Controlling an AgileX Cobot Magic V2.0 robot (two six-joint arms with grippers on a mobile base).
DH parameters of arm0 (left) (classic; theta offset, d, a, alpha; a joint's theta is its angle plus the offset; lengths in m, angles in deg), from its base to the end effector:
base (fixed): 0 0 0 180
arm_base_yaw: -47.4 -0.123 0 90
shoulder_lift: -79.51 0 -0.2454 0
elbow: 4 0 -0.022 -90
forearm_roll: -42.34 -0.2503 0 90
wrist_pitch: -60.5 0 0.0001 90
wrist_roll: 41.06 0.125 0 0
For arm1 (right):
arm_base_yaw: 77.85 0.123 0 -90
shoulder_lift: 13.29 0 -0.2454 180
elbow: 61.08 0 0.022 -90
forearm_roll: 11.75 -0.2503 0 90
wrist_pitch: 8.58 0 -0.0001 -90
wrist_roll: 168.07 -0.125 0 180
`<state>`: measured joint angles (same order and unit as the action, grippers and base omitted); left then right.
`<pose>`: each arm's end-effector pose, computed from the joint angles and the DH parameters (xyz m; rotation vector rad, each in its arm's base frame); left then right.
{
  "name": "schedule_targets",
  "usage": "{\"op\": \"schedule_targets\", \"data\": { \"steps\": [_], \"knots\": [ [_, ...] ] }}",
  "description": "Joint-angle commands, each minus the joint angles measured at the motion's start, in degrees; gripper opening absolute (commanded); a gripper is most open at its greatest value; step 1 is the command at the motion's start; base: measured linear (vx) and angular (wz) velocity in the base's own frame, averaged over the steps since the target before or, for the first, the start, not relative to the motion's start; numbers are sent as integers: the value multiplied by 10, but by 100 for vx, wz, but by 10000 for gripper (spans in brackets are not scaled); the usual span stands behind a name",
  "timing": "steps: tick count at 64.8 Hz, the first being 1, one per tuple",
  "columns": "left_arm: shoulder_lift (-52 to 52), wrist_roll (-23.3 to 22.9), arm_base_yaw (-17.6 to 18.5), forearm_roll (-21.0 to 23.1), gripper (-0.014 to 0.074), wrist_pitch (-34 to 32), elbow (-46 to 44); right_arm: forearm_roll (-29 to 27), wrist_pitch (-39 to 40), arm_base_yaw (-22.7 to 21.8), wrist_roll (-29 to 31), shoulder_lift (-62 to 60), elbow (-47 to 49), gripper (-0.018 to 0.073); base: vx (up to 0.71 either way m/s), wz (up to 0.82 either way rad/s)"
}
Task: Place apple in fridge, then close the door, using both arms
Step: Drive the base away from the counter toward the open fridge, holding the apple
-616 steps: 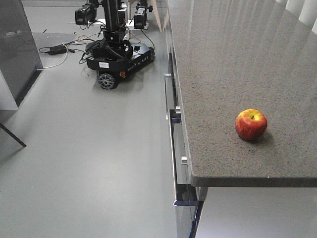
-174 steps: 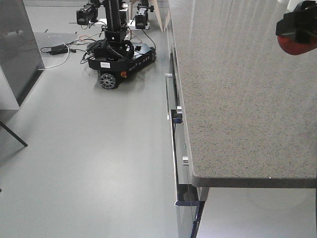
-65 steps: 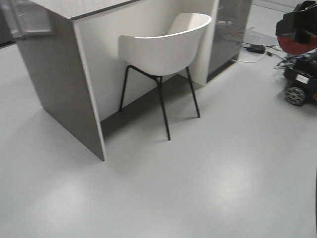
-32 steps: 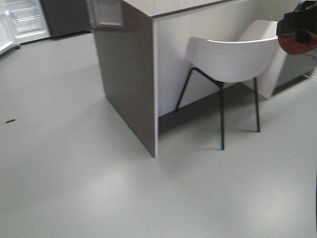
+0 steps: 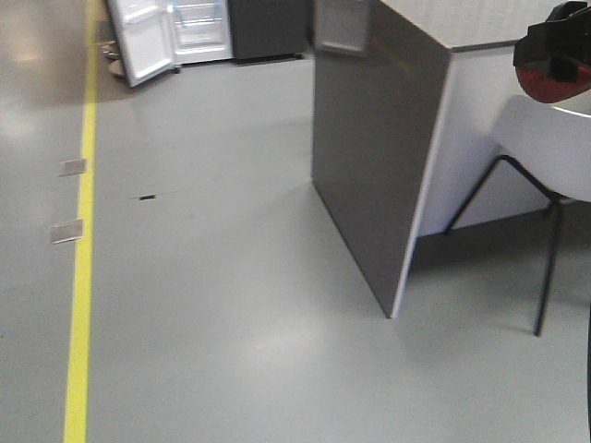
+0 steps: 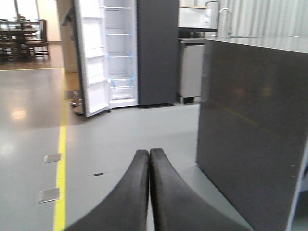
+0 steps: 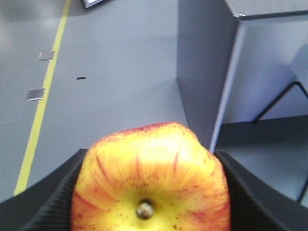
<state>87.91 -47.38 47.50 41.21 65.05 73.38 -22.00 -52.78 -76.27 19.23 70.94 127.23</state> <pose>0.1302 0.0000 0.1984 -0.0713 1.5754 -0.0712 0.3199 0.0244 0.3879 -0.1027 2.0849 0.1475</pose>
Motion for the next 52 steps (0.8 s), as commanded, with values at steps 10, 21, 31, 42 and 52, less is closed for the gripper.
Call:
{"op": "schedule_targets", "data": {
  "steps": [10,21,31,42,52],
  "knots": [
    [-9,-5,-2,0,-6,-40,16,-5,43,-2,-1,-17,18,-8,16,43],
    [-9,-5,-2,0,-6,-40,16,-5,43,-2,-1,-17,18,-8,19,32],
    [-9,-5,-2,0,-6,-40,16,-5,43,-2,-1,-17,18,-8,23,19],
    [-9,-5,-2,0,-6,-40,16,-5,43,-2,-1,-17,18,-8,26,13],
    [-9,-5,-2,0,-6,-40,16,-5,43,-2,-1,-17,18,-8,28,16]
  ]
}}
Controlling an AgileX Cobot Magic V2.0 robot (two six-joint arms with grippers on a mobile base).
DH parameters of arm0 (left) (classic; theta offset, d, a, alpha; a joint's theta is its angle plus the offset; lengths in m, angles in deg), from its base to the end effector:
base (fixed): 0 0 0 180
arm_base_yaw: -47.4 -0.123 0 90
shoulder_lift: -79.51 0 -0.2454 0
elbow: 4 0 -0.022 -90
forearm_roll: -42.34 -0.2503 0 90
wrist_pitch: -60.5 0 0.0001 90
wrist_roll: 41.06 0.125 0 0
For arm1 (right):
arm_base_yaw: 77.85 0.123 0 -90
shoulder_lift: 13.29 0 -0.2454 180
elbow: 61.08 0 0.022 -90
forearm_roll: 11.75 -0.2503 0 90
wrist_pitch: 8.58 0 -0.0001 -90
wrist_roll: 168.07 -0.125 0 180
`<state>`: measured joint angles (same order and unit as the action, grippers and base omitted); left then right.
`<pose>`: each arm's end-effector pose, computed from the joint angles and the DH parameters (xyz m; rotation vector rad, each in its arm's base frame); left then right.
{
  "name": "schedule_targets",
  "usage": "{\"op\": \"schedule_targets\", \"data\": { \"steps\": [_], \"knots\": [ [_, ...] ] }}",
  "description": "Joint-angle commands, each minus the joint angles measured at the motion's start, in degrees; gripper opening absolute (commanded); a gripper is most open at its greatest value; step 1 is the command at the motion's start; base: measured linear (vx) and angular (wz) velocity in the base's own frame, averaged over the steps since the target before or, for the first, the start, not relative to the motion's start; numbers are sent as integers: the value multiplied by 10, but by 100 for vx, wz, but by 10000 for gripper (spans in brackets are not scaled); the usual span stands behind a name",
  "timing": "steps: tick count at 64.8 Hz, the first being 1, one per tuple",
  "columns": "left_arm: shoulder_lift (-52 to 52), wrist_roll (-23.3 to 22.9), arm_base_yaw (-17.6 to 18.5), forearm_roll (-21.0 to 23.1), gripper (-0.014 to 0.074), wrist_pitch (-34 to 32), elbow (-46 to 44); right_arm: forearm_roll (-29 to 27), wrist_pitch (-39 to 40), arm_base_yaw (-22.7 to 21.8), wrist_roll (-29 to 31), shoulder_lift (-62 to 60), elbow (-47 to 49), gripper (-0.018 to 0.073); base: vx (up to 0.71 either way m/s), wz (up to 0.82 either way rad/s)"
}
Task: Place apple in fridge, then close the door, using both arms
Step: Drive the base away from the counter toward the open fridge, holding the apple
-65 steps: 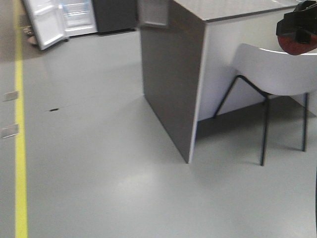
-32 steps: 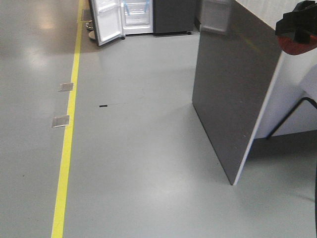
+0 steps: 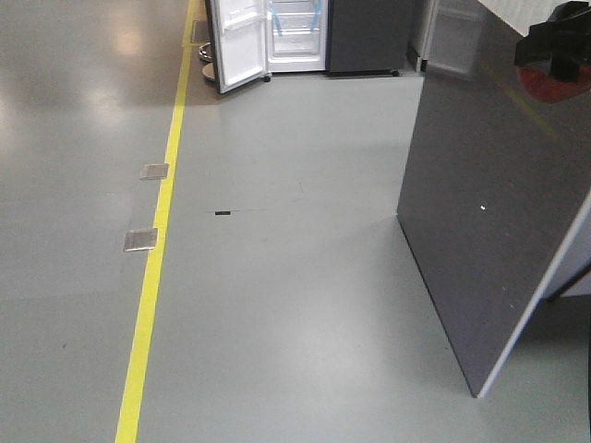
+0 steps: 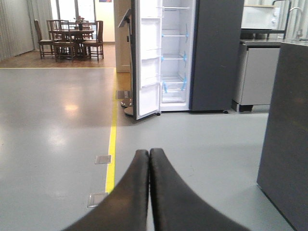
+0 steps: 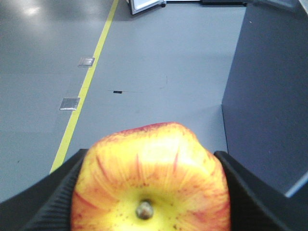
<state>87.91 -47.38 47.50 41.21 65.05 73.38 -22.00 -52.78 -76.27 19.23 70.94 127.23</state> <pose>0.1302 0.0000 0.1984 -0.0713 1.5754 -0.0712 0.3199 0.0244 0.3879 -0.1027 2.0849 0.1475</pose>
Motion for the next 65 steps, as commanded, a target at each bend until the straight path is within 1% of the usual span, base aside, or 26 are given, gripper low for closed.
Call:
{"op": "schedule_targets", "data": {
  "steps": [1,39,65],
  "knots": [
    [-9,-5,-2,0,-6,-40,16,-5,43,-2,-1,-17,18,-8,29,18],
    [-9,-5,-2,0,-6,-40,16,-5,43,-2,-1,-17,18,-8,30,17],
    [-9,-5,-2,0,-6,-40,16,-5,43,-2,-1,-17,18,-8,32,9]
  ]
}}
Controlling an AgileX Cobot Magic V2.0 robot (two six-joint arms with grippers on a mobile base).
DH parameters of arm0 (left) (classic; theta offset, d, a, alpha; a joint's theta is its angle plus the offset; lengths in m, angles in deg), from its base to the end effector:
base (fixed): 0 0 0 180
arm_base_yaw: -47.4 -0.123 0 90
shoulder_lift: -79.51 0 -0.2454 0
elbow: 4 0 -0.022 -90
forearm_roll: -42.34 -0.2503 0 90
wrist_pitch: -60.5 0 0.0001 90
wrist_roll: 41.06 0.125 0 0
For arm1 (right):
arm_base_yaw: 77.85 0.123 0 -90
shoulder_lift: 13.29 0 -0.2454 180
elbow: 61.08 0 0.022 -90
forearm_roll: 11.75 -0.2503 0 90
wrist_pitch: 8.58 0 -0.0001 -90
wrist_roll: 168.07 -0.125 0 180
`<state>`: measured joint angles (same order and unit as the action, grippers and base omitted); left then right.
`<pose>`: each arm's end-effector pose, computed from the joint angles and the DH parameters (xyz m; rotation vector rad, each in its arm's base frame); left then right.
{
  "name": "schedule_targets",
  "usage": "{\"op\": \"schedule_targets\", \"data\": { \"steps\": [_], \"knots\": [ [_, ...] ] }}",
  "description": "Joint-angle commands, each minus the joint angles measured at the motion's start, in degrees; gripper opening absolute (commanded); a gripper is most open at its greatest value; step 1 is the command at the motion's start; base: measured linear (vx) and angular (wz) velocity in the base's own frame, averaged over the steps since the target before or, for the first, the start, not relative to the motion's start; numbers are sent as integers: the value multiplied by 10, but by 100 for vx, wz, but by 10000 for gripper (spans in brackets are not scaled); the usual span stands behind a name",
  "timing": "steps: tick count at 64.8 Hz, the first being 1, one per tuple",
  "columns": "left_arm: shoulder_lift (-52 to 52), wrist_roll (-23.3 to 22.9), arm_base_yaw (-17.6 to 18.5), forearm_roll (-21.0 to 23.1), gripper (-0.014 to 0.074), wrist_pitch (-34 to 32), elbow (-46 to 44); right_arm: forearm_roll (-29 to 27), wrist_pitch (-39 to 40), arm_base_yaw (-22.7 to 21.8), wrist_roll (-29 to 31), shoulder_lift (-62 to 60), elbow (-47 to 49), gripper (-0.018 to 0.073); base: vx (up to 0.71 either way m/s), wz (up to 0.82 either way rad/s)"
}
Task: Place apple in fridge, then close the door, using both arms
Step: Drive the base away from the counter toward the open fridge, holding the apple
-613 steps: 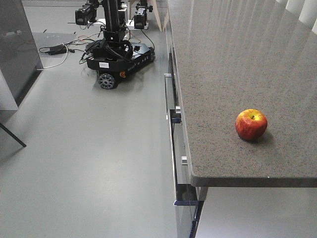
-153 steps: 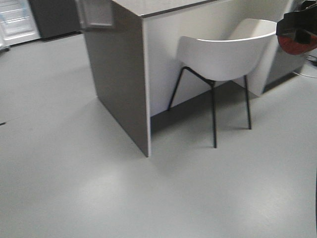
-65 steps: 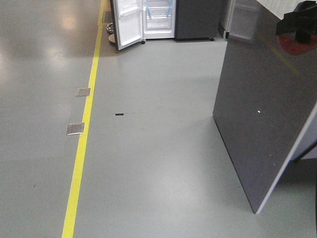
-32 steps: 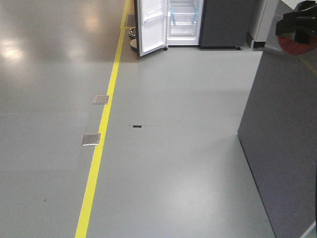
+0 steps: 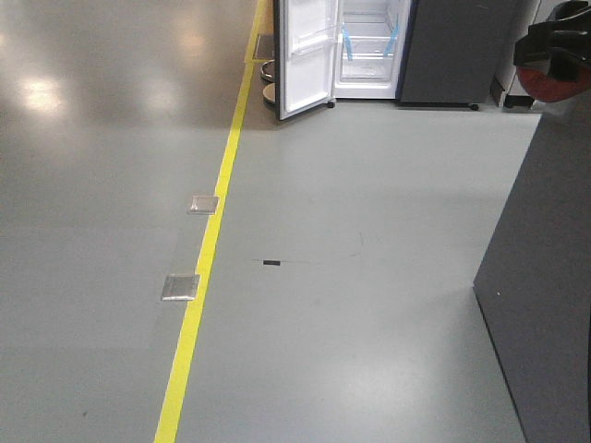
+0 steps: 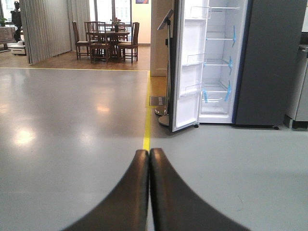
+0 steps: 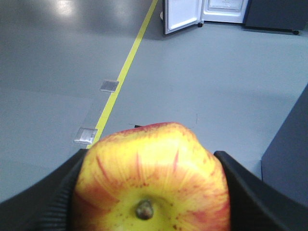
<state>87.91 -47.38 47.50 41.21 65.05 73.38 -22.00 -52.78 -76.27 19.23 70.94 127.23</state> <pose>0.1302 0.0000 0.1984 -0.0713 1.5754 -0.0712 0.3199 0.0244 0.3879 -0.1027 2.0849 0.1475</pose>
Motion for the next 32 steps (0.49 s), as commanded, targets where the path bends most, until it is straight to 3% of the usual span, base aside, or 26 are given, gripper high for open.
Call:
{"op": "schedule_targets", "data": {
  "steps": [1,32],
  "knots": [
    [-9,-5,-2,0,-6,-40,16,-5,43,-2,-1,-17,18,-8,33,4],
    [-9,-5,-2,0,-6,-40,16,-5,43,-2,-1,-17,18,-8,34,1]
  ]
}}
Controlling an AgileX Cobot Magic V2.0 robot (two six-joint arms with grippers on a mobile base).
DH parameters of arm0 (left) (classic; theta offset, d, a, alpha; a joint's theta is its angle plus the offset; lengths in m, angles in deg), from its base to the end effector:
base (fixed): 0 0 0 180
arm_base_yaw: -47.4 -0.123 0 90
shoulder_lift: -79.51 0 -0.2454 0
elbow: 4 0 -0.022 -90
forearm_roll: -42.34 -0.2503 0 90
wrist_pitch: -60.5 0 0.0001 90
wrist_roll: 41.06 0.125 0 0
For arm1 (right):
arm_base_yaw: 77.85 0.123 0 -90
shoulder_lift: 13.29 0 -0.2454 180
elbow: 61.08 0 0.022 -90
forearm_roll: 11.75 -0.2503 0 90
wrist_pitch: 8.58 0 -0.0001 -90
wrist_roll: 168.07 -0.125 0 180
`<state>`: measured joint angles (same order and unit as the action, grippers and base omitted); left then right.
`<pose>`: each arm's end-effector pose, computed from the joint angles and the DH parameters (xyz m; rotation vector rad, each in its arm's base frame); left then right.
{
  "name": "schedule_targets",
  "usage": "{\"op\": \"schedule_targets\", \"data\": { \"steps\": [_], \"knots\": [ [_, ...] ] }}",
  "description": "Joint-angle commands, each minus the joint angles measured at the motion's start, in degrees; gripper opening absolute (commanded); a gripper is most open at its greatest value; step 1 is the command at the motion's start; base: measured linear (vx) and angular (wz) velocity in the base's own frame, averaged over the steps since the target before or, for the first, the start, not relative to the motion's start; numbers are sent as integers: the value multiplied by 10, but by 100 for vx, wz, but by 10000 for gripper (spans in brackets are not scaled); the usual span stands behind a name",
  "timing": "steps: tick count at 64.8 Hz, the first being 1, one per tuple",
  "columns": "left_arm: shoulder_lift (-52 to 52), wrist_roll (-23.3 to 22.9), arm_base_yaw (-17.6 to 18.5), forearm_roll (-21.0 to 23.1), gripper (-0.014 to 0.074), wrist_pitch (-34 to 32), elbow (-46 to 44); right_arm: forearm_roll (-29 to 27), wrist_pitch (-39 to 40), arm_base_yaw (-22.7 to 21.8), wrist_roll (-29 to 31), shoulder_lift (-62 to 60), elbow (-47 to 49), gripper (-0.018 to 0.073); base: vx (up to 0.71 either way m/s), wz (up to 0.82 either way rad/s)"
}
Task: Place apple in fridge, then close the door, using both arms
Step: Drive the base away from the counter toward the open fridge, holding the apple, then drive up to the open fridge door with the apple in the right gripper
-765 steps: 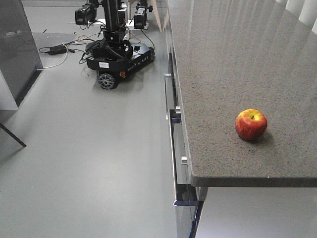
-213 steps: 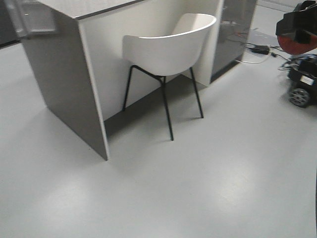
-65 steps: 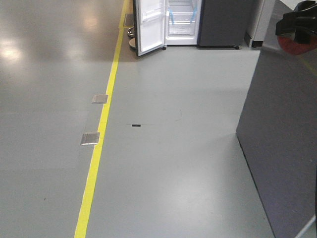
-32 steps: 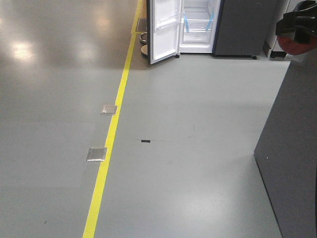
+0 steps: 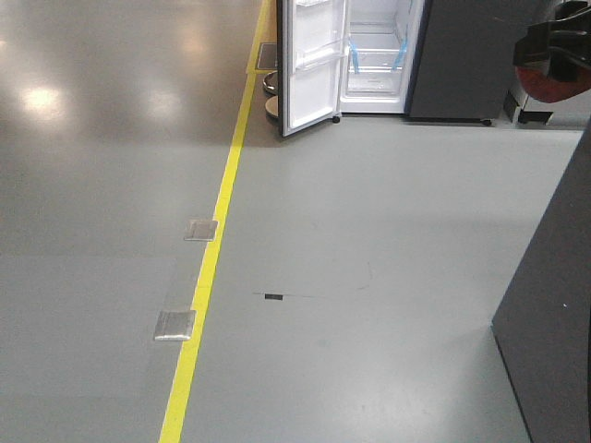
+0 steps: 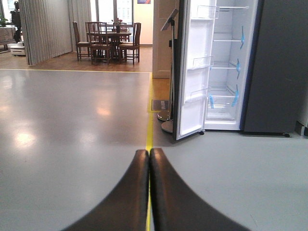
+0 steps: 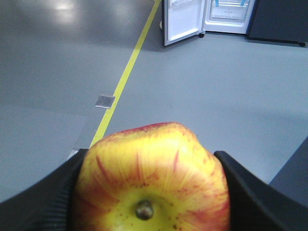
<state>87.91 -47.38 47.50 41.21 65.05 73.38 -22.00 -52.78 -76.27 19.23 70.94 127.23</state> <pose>0.1302 0.0000 0.1984 -0.0713 1.5754 -0.0712 0.3199 0.0244 0.3879 -0.1027 2.0849 0.1475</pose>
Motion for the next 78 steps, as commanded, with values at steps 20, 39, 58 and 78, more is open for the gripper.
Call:
{"op": "schedule_targets", "data": {
  "steps": [20,39,58,78],
  "knots": [
    [-9,-5,-2,0,-6,-40,16,-5,43,-2,-1,-17,18,-8,33,4],
    [-9,-5,-2,0,-6,-40,16,-5,43,-2,-1,-17,18,-8,33,6],
    [-9,-5,-2,0,-6,-40,16,-5,43,-2,-1,-17,18,-8,32,3],
    [-9,-5,-2,0,-6,-40,16,-5,43,-2,-1,-17,18,-8,31,0]
  ]
}}
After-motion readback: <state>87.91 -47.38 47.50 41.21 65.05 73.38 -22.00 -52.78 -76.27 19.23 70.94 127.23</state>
